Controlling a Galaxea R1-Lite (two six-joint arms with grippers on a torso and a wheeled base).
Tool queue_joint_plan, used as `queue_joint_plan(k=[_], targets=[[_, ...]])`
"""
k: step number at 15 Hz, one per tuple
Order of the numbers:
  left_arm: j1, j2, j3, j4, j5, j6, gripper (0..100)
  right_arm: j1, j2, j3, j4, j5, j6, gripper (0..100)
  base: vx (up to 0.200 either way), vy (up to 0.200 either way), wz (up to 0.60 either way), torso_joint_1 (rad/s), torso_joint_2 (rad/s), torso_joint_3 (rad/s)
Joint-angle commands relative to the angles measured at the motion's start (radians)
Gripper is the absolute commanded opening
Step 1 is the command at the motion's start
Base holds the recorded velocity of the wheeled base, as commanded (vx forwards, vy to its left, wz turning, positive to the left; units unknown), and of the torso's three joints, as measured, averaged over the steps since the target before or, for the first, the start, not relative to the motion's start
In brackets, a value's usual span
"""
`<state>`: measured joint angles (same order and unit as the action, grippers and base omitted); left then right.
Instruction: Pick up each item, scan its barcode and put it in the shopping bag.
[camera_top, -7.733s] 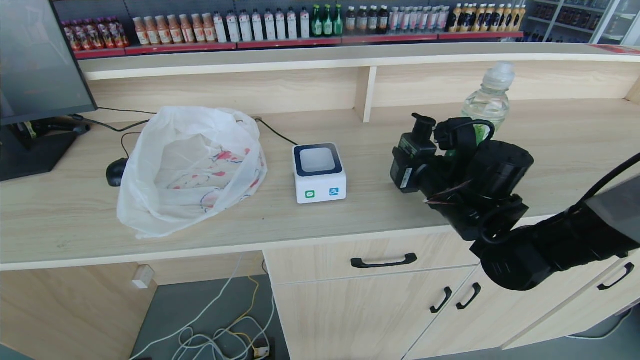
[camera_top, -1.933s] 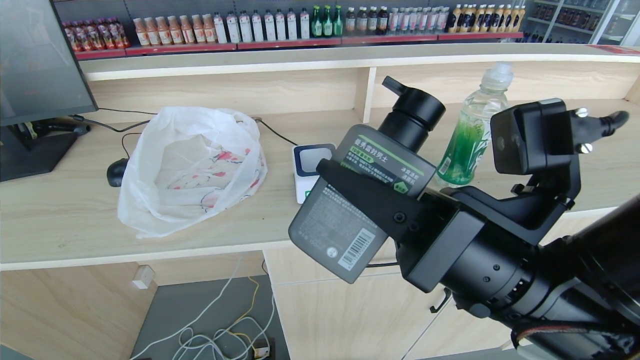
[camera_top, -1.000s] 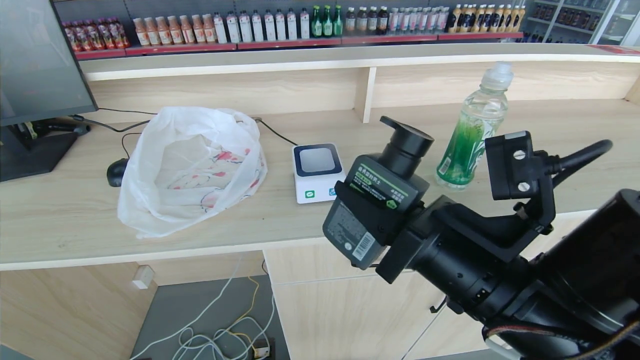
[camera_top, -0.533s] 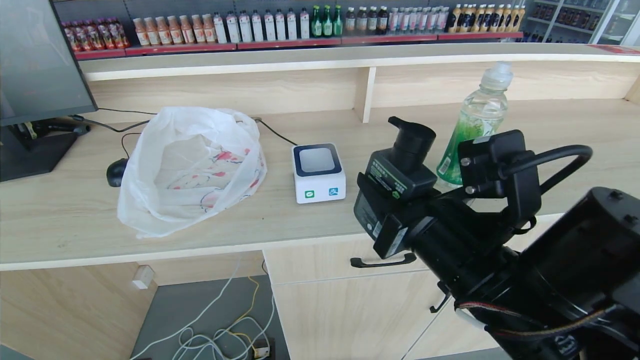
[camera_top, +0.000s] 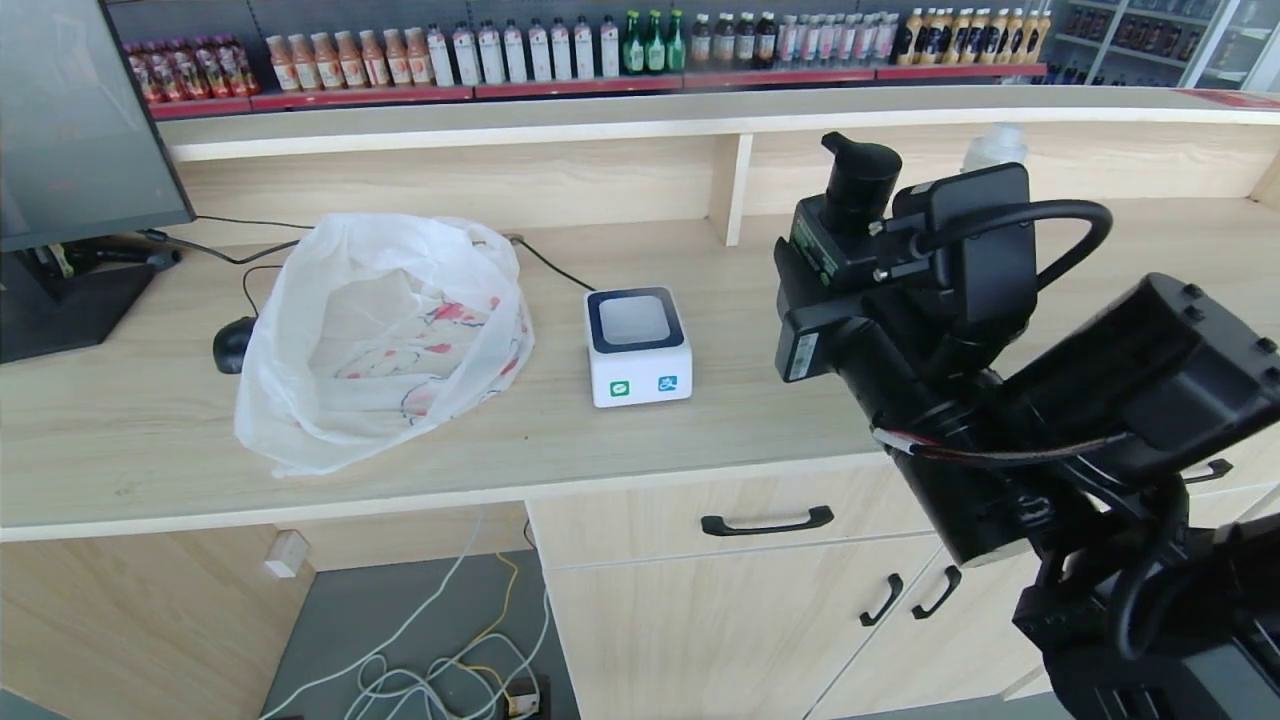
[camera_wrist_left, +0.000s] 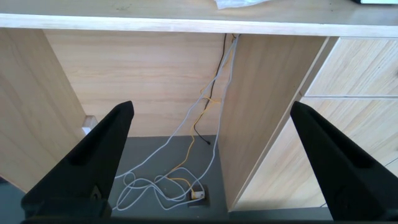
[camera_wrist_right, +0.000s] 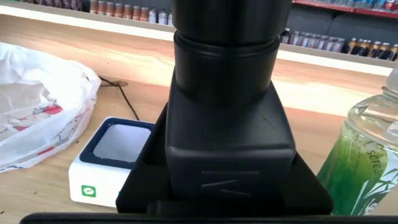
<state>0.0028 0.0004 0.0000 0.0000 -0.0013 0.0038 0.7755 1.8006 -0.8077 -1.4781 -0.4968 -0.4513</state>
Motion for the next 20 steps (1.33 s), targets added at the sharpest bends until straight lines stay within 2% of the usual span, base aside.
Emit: queue_joint_plan(k=[1, 4, 8, 12, 20], targets=[[0.000, 0.000, 0.000, 0.000, 0.000, -0.001, 100, -0.010, 0.022, -0.011, -0.004, -0.025, -0.017, 0, 0.000, 0.000, 0.00, 0.000, 0.00, 0.000], [0.000, 0.000, 0.000, 0.000, 0.000, -0.001, 100, -0.009, 0.032, -0.011, -0.008, -0.040, -0.021, 0, 0.000, 0.133, 0.00, 0.003, 0.00, 0.003], [0.000, 0.000, 0.000, 0.000, 0.000, -0.001, 100, 0.010, 0.063, -0.058, -0.091, -0.161, -0.017, 0, 0.000, 0.200, 0.00, -0.004, 0.00, 0.002], [0.000, 0.000, 0.000, 0.000, 0.000, -0.001, 100, 0.005, 0.072, -0.048, -0.093, -0.164, -0.043, 0, 0.000, 0.200, 0.00, 0.007, 0.00, 0.006], [0.000, 0.000, 0.000, 0.000, 0.000, 0.001, 100, 0.001, 0.132, -0.084, -0.093, -0.161, -0.115, 0, 0.000, 0.000, 0.00, 0.000, 0.00, 0.000]])
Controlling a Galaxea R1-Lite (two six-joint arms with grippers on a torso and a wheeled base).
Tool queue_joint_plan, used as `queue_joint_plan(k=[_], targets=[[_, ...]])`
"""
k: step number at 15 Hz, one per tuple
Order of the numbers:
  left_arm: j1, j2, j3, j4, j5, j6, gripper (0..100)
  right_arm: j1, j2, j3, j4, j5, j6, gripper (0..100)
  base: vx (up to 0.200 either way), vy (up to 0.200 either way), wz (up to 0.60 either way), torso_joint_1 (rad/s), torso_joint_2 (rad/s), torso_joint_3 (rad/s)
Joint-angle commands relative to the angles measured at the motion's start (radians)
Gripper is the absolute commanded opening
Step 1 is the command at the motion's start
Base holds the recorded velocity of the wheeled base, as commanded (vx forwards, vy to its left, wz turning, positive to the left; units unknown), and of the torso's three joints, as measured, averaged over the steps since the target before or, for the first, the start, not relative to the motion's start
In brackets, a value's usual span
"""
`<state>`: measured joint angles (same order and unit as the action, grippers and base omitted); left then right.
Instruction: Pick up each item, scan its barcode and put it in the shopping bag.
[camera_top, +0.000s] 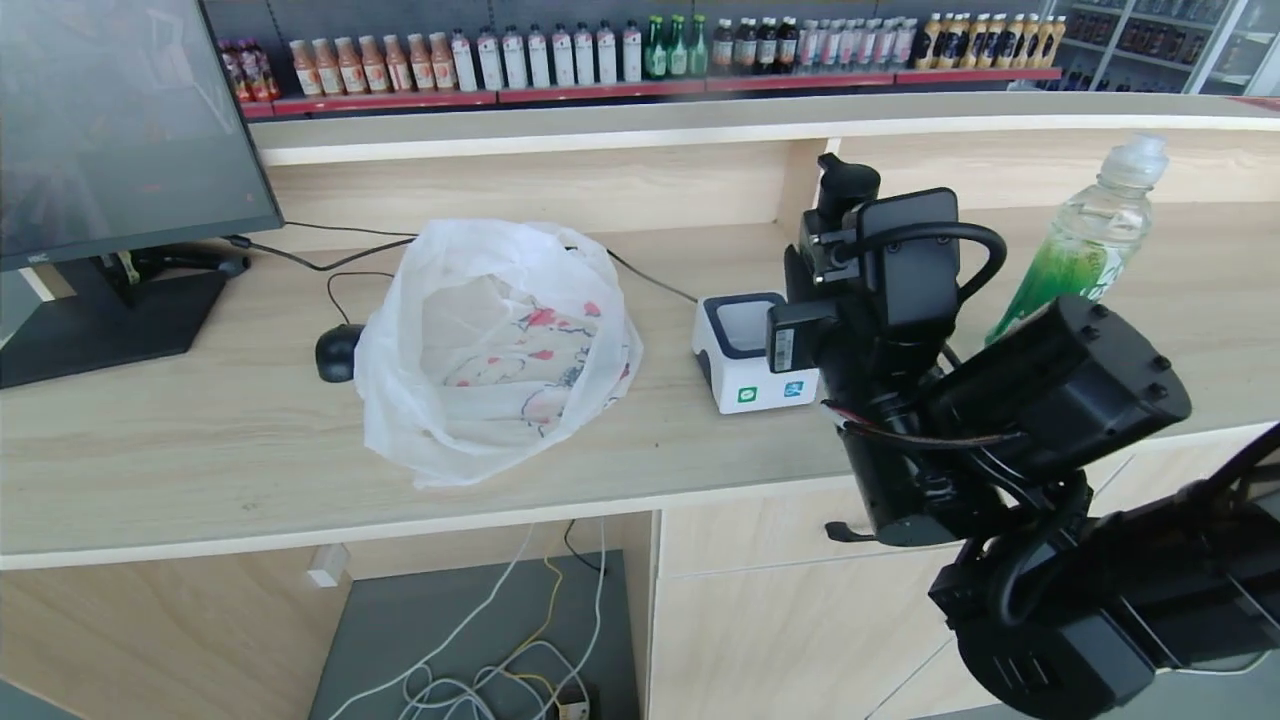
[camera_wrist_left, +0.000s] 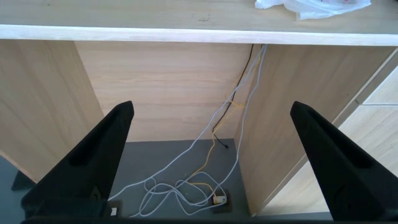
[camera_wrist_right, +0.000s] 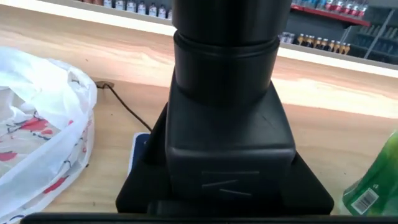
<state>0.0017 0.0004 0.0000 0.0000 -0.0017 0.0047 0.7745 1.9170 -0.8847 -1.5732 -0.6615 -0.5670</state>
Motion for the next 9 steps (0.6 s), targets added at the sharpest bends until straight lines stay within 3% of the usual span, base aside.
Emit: queue_joint_plan(k=[1, 5, 9], targets=[[0.001, 0.000, 0.000, 0.000, 0.000, 0.000, 100, 0.000, 0.017, -0.008, 0.002, 0.002, -0.010, 0, 0.000, 0.000, 0.00, 0.000, 0.00, 0.000], [0.001, 0.000, 0.000, 0.000, 0.000, 0.000, 100, -0.057, 0.056, -0.108, 0.002, 0.138, -0.192, 0, 0.000, 0.000, 0.00, 0.000, 0.00, 0.000], [0.001, 0.000, 0.000, 0.000, 0.000, 0.000, 100, -0.115, 0.082, -0.140, 0.002, 0.286, -0.264, 0, 0.000, 0.000, 0.00, 0.000, 0.00, 0.000]])
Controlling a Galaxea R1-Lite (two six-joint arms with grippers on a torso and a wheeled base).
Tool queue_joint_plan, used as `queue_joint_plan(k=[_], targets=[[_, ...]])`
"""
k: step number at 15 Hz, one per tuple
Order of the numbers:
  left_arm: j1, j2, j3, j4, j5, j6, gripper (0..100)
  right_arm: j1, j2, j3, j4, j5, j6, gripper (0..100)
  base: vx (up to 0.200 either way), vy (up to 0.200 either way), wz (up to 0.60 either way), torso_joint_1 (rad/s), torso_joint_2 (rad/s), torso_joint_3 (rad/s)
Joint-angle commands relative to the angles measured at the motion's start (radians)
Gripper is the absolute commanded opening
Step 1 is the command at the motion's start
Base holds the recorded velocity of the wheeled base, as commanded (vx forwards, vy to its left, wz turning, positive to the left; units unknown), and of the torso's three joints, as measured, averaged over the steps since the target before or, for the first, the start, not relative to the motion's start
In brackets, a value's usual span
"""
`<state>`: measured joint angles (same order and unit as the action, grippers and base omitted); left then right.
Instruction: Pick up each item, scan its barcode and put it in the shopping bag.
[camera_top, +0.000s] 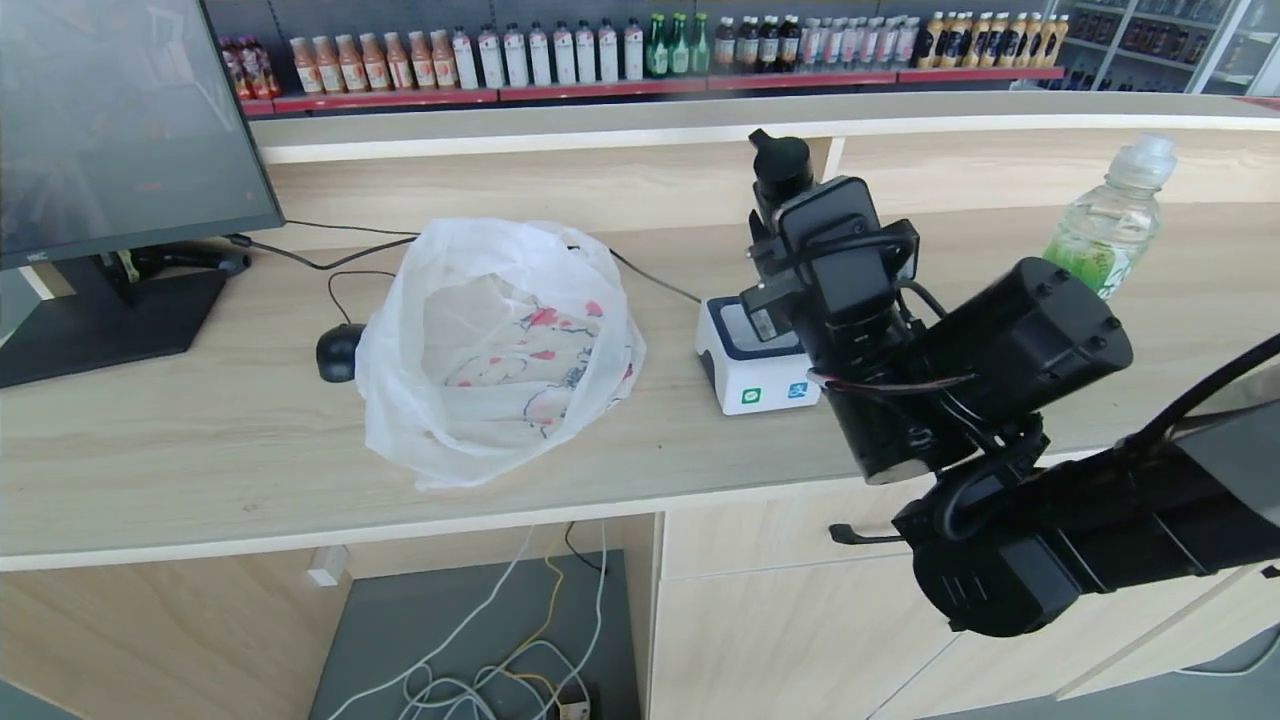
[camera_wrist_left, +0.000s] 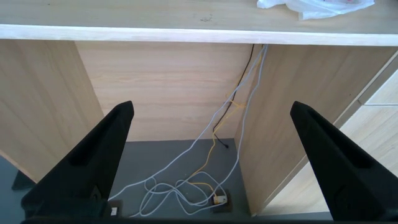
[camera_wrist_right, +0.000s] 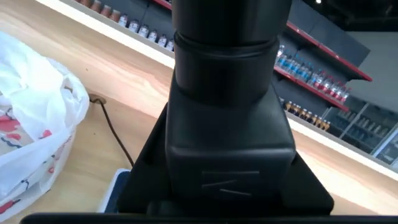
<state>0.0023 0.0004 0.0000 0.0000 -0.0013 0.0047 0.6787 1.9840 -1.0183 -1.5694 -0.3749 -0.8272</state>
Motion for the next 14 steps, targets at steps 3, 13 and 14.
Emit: queue_joint_plan(k=[3, 13, 14], targets=[[0.001, 0.000, 0.000, 0.000, 0.000, 0.000, 100, -0.067, 0.027, 0.007, -0.001, 0.156, -0.047, 0, 0.000, 0.000, 0.00, 0.000, 0.00, 0.000], [0.001, 0.000, 0.000, 0.000, 0.000, 0.000, 100, -0.120, 0.078, 0.044, -0.001, 0.468, -0.148, 0, 0.000, 0.000, 0.00, 0.000, 0.00, 0.000], [0.001, 0.000, 0.000, 0.000, 0.000, 0.000, 100, -0.126, 0.078, 0.043, -0.001, 0.473, -0.151, 0, 0.000, 0.000, 0.00, 0.000, 0.00, 0.000]])
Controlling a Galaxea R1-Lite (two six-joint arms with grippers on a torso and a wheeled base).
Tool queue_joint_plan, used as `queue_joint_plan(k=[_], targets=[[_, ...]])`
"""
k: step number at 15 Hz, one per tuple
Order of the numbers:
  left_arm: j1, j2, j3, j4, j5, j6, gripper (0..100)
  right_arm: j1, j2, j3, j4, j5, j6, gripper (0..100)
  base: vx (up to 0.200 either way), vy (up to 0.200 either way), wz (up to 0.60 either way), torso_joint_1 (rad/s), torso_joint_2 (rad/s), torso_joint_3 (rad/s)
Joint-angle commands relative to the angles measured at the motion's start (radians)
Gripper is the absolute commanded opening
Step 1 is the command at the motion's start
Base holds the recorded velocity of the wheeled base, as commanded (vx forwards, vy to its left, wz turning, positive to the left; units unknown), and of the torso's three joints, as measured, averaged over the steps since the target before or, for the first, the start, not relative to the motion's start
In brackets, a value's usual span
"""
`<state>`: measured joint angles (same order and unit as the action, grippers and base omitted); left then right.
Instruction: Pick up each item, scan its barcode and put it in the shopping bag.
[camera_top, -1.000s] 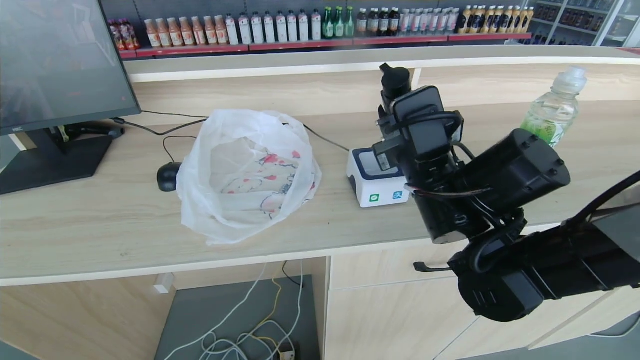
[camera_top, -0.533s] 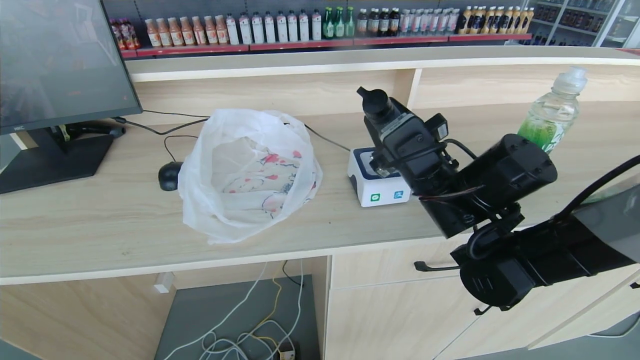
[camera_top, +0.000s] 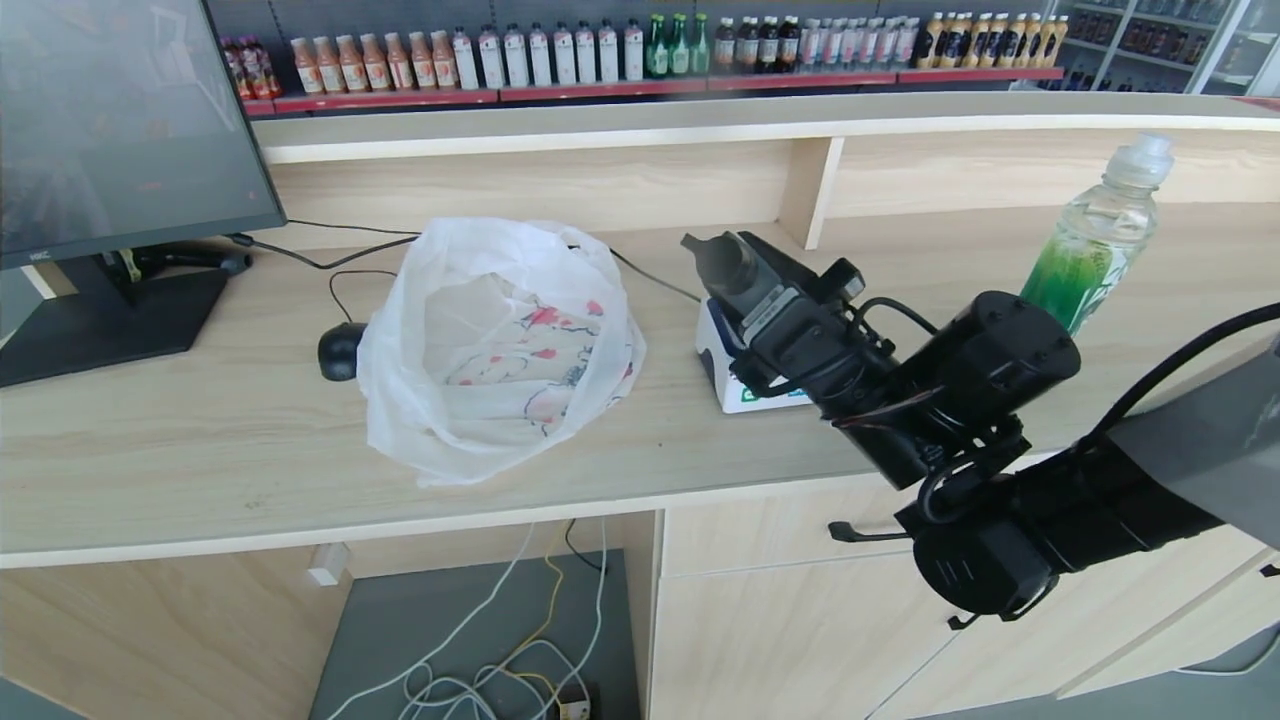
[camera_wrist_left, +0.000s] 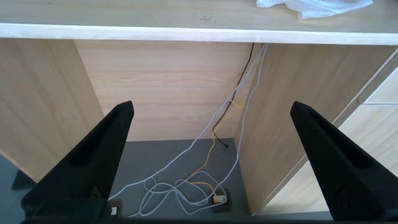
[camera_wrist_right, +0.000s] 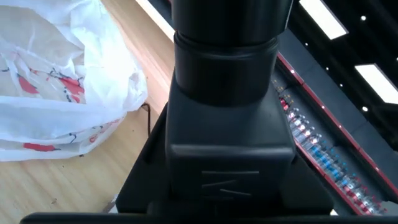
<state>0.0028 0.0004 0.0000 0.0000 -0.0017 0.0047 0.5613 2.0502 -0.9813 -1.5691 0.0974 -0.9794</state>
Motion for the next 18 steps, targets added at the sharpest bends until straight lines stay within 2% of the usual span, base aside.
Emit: queue_joint_plan(k=[1, 7, 18], targets=[[0.000, 0.000, 0.000, 0.000, 0.000, 0.000, 100, -0.014, 0.013, 0.006, -0.002, 0.008, -0.013, 0, 0.000, 0.000, 0.00, 0.000, 0.00, 0.000], [0.000, 0.000, 0.000, 0.000, 0.000, 0.000, 100, -0.057, 0.056, -0.040, -0.002, 0.070, -0.013, 0, 0.000, 0.000, 0.00, 0.000, 0.00, 0.000], [0.000, 0.000, 0.000, 0.000, 0.000, 0.000, 100, -0.066, 0.084, -0.042, -0.002, 0.070, -0.028, 0, 0.000, 0.000, 0.00, 0.000, 0.00, 0.000]])
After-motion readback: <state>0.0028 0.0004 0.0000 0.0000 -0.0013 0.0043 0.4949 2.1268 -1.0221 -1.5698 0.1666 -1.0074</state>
